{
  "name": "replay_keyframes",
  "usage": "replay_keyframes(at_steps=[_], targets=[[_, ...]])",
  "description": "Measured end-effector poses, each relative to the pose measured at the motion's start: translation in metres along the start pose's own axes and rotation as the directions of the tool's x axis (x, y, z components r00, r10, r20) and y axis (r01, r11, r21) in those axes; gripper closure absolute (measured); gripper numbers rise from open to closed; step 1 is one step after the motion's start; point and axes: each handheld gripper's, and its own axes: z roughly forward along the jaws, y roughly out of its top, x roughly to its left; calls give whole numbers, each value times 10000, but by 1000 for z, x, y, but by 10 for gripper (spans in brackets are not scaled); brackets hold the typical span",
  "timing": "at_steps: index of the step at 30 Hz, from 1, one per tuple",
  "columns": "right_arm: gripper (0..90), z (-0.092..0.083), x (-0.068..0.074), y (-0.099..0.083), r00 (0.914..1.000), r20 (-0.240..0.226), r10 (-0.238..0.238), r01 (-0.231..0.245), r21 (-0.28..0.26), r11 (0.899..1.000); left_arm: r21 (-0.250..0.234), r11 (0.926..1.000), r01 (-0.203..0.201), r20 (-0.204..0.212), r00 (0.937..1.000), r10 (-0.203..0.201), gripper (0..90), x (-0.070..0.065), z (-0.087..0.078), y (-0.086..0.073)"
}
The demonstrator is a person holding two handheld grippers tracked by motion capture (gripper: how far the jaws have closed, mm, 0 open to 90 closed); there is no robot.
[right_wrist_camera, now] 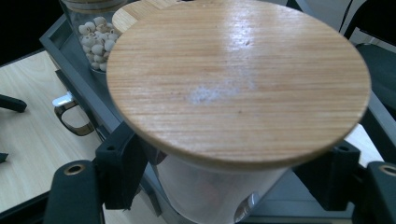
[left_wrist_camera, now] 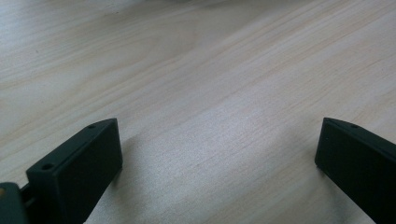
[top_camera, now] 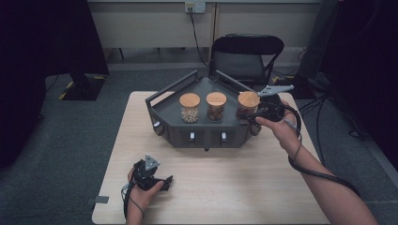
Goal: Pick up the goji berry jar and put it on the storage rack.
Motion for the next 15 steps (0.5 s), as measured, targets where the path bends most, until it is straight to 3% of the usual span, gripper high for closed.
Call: replay_keyframes(at_steps=[15], targets=[[254, 19, 3, 10, 9999, 121, 12, -13, 118, 9999, 8, 10000, -19, 18, 10000, 19, 0, 1, 0, 0]])
